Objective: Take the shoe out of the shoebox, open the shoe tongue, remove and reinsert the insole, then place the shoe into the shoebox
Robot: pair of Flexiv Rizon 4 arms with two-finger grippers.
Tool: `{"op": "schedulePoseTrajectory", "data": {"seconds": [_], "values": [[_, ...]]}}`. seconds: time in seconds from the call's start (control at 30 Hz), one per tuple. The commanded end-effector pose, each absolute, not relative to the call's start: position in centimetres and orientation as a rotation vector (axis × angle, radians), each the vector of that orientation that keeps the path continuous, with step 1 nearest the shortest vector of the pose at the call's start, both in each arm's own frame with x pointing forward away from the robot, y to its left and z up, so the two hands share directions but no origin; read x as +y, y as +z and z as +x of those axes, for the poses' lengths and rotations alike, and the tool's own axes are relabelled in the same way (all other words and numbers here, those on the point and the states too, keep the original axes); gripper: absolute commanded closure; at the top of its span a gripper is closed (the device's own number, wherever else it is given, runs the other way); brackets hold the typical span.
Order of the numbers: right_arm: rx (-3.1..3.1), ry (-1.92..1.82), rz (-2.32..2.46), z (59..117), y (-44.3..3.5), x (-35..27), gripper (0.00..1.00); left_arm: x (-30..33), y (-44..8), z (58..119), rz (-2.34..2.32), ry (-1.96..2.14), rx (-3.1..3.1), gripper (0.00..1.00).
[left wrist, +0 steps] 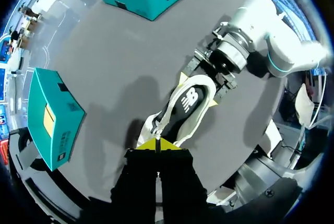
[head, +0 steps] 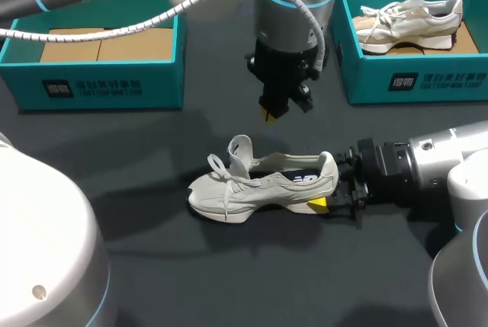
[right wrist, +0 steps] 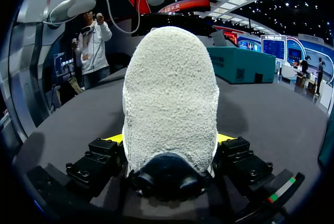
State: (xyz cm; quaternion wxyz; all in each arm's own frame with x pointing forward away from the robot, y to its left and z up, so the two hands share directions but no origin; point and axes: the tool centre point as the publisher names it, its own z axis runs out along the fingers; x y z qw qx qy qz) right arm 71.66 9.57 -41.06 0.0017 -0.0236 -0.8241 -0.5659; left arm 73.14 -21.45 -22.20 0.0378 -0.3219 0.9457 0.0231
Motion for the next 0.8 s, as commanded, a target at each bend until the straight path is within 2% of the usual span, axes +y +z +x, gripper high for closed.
{"op": "schedulePoseTrajectory", "data": {"seconds": [0.03,0.1,0.4,0.47,0.8], "values": [[-2.59,-1.77,-0.075,71.6,-41.0,9.6,1.0,-21.2,-22.2,73.0,-0.587,0.007,2.973,1.0],[-2.59,-1.77,-0.075,71.6,-41.0,9.6,1.0,-21.2,-22.2,73.0,-0.587,0.007,2.973,1.0],[-2.59,-1.77,-0.075,71.6,-41.0,9.6,1.0,-21.7,-25.8,71.7,0.024,-0.211,3.226,1.0],[-2.59,-1.77,-0.075,71.6,-41.0,9.6,1.0,-21.9,-26.3,72.2,-0.09,-0.115,3.25,1.0],[-2.59,-1.77,-0.075,71.6,-41.0,9.6,1.0,-22.1,-26.5,72.1,-0.067,-0.134,3.246,1.0]]}}
